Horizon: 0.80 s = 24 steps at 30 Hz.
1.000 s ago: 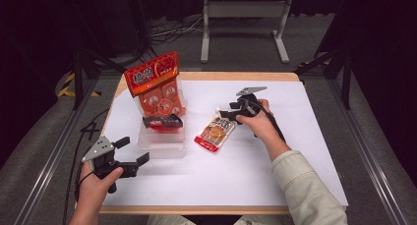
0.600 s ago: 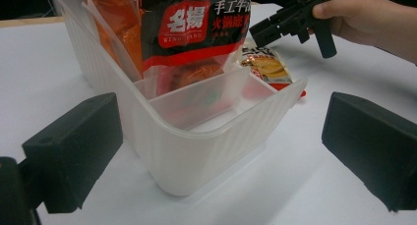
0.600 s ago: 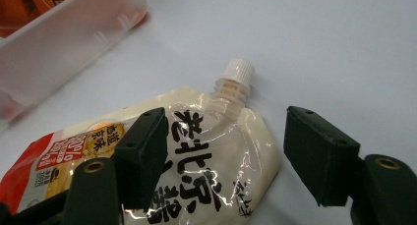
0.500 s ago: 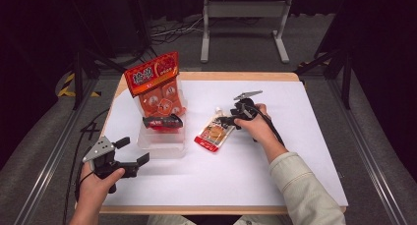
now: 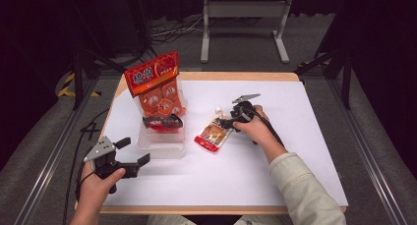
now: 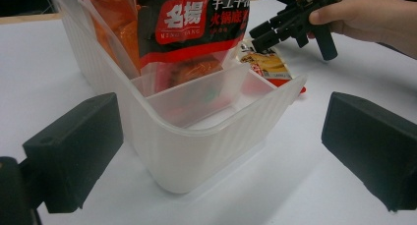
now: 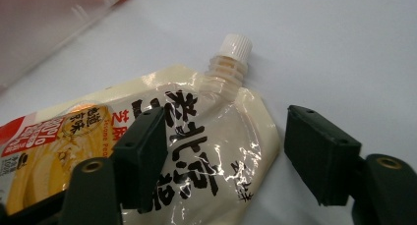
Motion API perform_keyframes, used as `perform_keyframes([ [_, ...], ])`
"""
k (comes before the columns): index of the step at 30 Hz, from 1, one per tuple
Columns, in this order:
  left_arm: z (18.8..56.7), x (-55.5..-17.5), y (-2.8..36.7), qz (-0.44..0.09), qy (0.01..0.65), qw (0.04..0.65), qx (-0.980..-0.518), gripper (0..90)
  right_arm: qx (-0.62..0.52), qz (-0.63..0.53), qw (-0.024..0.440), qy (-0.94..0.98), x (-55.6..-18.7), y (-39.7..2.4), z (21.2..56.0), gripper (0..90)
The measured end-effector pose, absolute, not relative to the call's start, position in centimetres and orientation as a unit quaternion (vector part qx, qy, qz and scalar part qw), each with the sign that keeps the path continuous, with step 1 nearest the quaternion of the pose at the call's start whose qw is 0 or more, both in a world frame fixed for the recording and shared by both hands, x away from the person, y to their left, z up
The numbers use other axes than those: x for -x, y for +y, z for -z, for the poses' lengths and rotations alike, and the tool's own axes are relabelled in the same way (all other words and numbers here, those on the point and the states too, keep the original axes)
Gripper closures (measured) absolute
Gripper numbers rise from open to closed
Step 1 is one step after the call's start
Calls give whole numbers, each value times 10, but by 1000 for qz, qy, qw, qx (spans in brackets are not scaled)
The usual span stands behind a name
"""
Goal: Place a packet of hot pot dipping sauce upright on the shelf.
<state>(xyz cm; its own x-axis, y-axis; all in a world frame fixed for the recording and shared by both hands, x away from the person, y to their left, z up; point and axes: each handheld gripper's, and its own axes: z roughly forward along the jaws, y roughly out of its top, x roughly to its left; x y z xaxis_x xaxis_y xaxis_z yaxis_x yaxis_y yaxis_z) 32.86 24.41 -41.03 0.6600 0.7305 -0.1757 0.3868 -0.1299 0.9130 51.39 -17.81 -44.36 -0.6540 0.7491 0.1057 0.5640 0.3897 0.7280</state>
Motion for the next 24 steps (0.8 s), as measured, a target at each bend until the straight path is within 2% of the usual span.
perform_keyframes([
  [8, 410, -329, 243, -159, 381, 538, -735, 30, -387, -373, 160, 828, -509, -177, 445, 649],
  [15, 411, -329, 243, -159, 380, 538, -736, 30, -380, -368, 158, 834, -506, -171, 444, 856],
  [24, 411, -329, 244, -159, 380, 540, -734, 31, -381, -389, 156, 824, -504, -174, 438, 891],
])
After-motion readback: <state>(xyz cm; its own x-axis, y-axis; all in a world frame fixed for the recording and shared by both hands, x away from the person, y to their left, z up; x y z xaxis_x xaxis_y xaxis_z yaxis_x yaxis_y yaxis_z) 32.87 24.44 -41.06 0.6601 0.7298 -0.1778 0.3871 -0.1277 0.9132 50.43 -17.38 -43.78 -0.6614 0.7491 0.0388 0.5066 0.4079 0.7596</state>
